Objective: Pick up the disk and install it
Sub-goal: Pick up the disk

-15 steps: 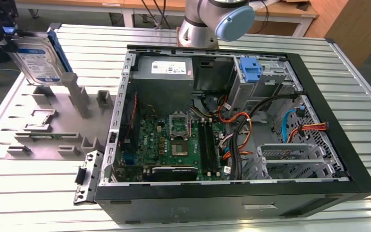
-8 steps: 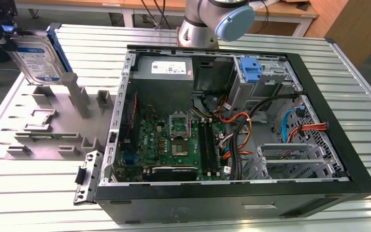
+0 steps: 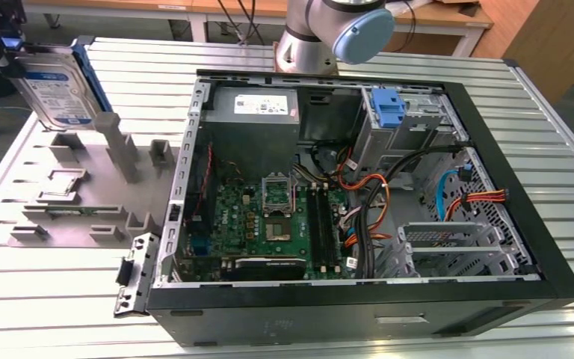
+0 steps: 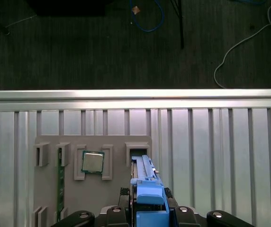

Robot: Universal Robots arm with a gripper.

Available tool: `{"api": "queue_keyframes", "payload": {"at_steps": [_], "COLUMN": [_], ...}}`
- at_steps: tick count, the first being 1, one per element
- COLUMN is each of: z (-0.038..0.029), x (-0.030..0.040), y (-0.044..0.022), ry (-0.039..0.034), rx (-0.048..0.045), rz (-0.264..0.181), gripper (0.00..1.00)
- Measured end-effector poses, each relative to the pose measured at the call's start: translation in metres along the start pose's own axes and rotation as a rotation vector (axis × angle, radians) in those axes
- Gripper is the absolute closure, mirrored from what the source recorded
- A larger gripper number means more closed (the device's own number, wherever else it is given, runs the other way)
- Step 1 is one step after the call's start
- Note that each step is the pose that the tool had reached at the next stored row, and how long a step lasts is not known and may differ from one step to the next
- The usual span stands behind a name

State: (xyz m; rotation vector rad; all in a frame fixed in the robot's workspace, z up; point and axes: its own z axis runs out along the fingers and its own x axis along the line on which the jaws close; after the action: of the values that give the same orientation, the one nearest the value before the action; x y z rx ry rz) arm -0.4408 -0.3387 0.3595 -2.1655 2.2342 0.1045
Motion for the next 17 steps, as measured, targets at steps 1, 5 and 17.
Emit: {"api": "queue_keyframes", "payload": {"at_steps": [1, 5, 17], "z": [-0.0004, -0.0015, -0.0051], "x": [0.0, -0.0001, -0.0004], "y": [0.0, 0.0, 0.0001], "ry": [0.0001, 0.0, 0.0], "rx": [-0.0001, 0.0001, 0.0], "rz": [0.0, 0.0, 0.0], "gripper": [0.63, 0.63, 0.63]}}
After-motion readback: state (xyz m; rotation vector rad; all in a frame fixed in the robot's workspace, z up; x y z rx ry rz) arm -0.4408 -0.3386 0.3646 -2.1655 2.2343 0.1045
